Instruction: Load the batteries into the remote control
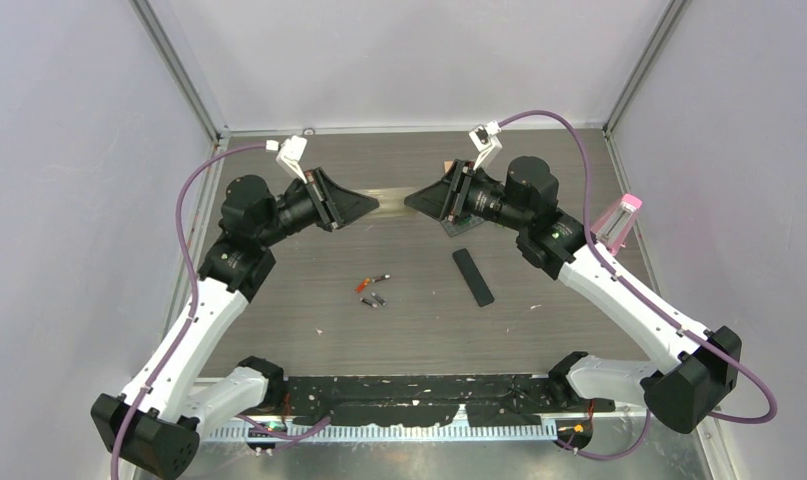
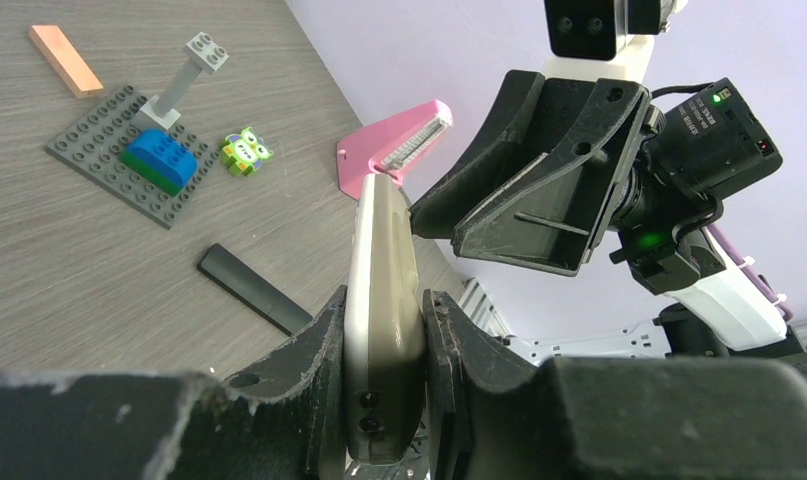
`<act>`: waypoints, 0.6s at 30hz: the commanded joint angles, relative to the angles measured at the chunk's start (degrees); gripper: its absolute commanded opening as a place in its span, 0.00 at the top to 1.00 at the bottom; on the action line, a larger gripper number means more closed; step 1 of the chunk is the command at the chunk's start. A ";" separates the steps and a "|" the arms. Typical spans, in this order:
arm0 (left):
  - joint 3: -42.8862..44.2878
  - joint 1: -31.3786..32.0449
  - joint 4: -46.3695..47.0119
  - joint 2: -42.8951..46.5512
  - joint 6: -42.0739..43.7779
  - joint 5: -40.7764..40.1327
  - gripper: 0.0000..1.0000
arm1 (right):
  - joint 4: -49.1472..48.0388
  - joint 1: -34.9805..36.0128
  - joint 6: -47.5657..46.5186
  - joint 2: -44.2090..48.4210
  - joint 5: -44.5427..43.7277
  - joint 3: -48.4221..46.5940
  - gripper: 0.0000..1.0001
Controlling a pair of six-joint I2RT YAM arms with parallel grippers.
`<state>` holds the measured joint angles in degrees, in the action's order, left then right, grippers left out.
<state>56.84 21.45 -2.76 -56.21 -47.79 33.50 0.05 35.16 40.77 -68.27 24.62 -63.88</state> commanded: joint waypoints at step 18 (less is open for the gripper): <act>-1.32 -0.18 14.08 -0.13 -5.92 7.93 1.00 | -6.27 0.20 1.77 -1.34 4.05 0.79 0.60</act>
<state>55.48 20.84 1.19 -57.01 -50.17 35.24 -0.80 35.14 40.91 -68.75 25.23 -63.86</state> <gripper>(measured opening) 0.282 0.404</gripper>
